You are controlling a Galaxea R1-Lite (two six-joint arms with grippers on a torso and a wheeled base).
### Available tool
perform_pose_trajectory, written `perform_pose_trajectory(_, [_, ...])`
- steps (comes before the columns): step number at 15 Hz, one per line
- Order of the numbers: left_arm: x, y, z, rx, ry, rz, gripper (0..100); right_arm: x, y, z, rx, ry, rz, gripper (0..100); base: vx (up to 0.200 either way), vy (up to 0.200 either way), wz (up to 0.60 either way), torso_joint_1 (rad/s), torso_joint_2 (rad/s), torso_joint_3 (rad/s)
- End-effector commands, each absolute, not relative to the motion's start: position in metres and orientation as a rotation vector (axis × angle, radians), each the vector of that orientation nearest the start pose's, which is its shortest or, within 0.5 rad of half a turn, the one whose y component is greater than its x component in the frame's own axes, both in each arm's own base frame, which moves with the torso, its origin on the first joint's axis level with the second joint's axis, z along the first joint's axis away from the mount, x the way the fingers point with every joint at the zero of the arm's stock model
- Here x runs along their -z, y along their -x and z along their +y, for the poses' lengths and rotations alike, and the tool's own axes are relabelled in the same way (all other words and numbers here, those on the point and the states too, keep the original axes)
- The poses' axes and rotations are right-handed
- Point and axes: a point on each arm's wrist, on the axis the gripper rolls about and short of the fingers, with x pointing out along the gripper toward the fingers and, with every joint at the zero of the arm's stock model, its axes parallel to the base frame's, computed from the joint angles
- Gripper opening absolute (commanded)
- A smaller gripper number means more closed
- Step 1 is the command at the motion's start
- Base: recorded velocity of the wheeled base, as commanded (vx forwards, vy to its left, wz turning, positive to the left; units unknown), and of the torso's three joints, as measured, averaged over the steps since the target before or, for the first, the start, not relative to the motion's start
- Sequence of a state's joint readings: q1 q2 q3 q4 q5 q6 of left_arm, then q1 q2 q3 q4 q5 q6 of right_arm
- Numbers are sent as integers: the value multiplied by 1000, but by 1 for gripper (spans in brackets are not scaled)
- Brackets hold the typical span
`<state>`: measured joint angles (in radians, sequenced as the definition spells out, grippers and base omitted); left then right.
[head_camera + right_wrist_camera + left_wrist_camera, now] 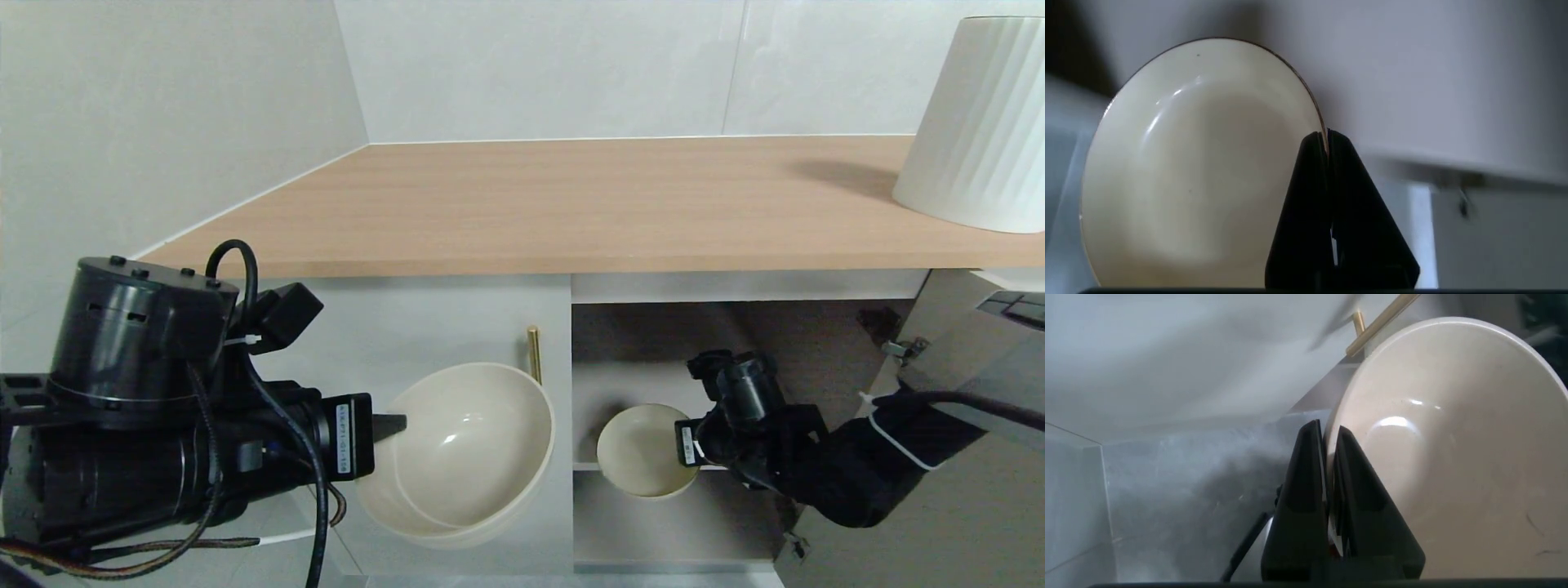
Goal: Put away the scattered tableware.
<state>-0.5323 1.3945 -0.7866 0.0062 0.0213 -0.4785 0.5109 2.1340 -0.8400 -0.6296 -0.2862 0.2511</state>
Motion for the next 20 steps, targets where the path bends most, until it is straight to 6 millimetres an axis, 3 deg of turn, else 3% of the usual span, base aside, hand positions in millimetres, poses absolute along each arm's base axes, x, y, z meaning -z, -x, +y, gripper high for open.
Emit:
perform_pose_trajectory(1, [-199, -188, -110, 338, 285, 698, 0, -15, -336, 164, -86, -1, 665, 0, 0, 0, 0, 0, 0, 0])
perform_pose_trajectory(9, [-197, -190, -111, 337, 283, 704, 0, 3, -385, 141, 97, -42, 600, 0, 0, 0, 0, 0, 0, 0])
perform_pose_trajectory(20, [-195, -191, -112, 334, 280, 711, 0, 4, -403, 137, 160, -49, 555, 0, 0, 0, 0, 0, 0, 0])
